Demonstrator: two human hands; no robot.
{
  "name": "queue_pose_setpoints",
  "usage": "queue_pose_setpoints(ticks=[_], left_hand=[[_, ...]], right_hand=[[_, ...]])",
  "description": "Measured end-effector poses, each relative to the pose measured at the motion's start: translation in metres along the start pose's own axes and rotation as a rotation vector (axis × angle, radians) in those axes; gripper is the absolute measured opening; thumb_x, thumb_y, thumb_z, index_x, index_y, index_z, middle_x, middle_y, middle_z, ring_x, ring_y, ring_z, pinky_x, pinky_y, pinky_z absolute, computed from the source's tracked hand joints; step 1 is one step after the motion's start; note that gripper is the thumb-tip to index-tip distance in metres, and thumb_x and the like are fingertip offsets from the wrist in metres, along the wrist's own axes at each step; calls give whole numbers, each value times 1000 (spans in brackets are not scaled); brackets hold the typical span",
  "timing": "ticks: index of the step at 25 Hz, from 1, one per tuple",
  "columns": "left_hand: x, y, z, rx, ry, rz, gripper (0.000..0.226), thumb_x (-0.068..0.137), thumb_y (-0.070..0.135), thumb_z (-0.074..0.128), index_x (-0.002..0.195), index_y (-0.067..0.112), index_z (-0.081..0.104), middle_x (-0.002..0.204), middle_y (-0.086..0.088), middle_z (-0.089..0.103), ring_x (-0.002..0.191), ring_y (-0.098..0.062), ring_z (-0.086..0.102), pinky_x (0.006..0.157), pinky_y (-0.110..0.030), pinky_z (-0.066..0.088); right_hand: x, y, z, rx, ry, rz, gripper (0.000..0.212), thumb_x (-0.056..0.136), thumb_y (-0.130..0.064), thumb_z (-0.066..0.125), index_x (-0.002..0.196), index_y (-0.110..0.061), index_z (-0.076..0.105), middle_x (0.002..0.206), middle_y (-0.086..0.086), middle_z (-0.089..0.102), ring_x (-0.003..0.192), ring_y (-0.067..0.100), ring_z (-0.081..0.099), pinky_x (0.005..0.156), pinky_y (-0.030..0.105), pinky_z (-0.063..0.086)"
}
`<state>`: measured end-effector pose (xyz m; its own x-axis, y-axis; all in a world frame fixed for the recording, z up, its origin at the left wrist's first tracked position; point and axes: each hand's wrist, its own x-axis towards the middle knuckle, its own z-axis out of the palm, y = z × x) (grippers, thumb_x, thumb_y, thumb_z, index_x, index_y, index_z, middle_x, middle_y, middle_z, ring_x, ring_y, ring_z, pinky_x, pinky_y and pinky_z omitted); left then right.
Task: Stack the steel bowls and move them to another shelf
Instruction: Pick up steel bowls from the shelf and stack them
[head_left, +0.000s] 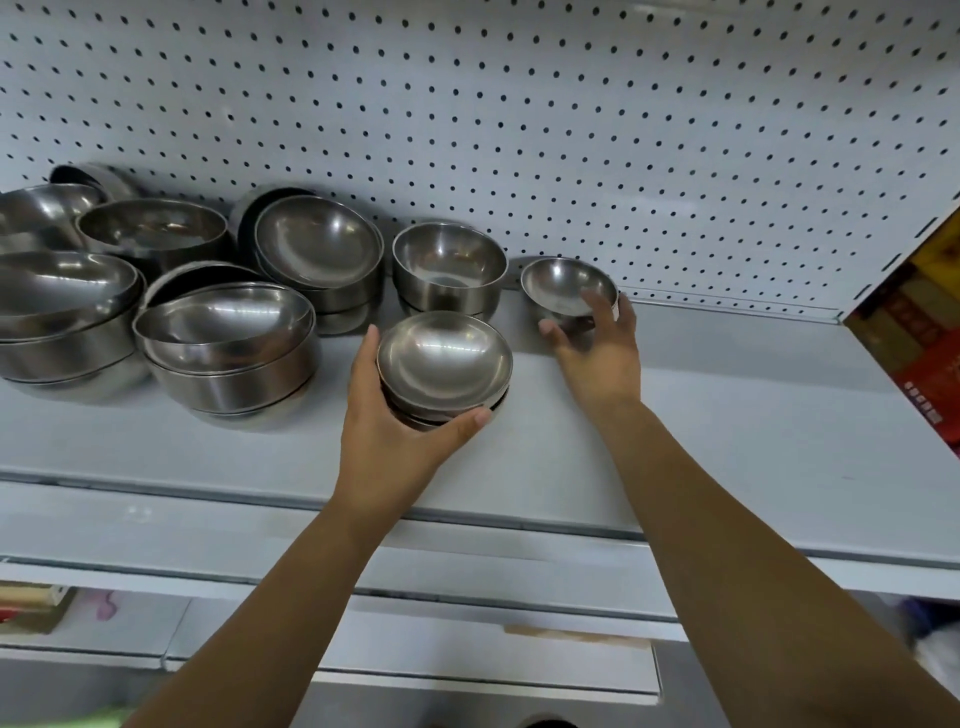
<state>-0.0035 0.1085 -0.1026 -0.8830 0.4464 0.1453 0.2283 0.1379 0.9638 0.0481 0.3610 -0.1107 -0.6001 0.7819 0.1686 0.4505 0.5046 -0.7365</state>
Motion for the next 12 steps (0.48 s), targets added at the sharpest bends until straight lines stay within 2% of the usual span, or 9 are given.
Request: queue_pose_setpoints(ticks=[2,4,5,6,7,8,10,12], left_hand=[[0,1,0,-25,9,6,131,56,45,96,161,31,18,155,15,40,141,-1,42,118,-35,39],[1,1,0,-36,7,11,130,55,45,95,160,31,21,153,15,43,139,0,45,117,-31,41],[0,3,0,-43,5,10,129,53,47,95,159,32,22,152,16,44,137,1,45,115,-27,42],[0,4,0,-50,3,10,129,51,48,93,158,32,24,151,16,44,136,2,46,114,-25,42],[0,5,-1,-54,-1,14,128,50,49,92,158,33,24,150,16,45,136,2,46,113,-23,42],[0,4,-1,-59,-7,16,128,50,50,92,158,35,24,151,16,45,136,2,46,113,-24,42],[1,0,-3,-61,-31,18,130,50,52,95,157,37,23,152,16,44,138,1,45,115,-29,42],[3,-5,-3,-43,-43,23,132,49,59,95,157,41,22,153,17,42,140,-2,43,117,-36,42]], right_hand=[[2,2,1,8,66,-24,49,93,-50,72,134,-27,60,162,5,34,127,24,57,100,30,47],[2,5,0,50,134,-52,34,93,-42,74,116,-18,67,144,6,52,99,8,61,94,24,50],[1,6,0,90,155,-61,27,92,-39,76,108,-18,69,135,6,58,90,-2,58,90,15,49],[-1,7,-1,140,166,-61,21,91,-36,78,102,-20,69,127,5,62,86,-6,57,85,7,46],[-4,7,-3,186,179,-59,18,90,-35,79,99,-23,69,122,5,65,87,-8,58,83,4,45],[-7,8,-4,228,197,-55,17,89,-36,80,97,-26,68,118,4,68,90,-9,59,87,9,49],[-13,9,-9,316,246,-47,17,89,-35,80,100,-29,69,113,1,69,94,-10,60,99,30,55],[-20,4,-14,423,290,-75,19,91,-31,80,106,-29,70,118,0,68,103,-7,62,104,41,54]])
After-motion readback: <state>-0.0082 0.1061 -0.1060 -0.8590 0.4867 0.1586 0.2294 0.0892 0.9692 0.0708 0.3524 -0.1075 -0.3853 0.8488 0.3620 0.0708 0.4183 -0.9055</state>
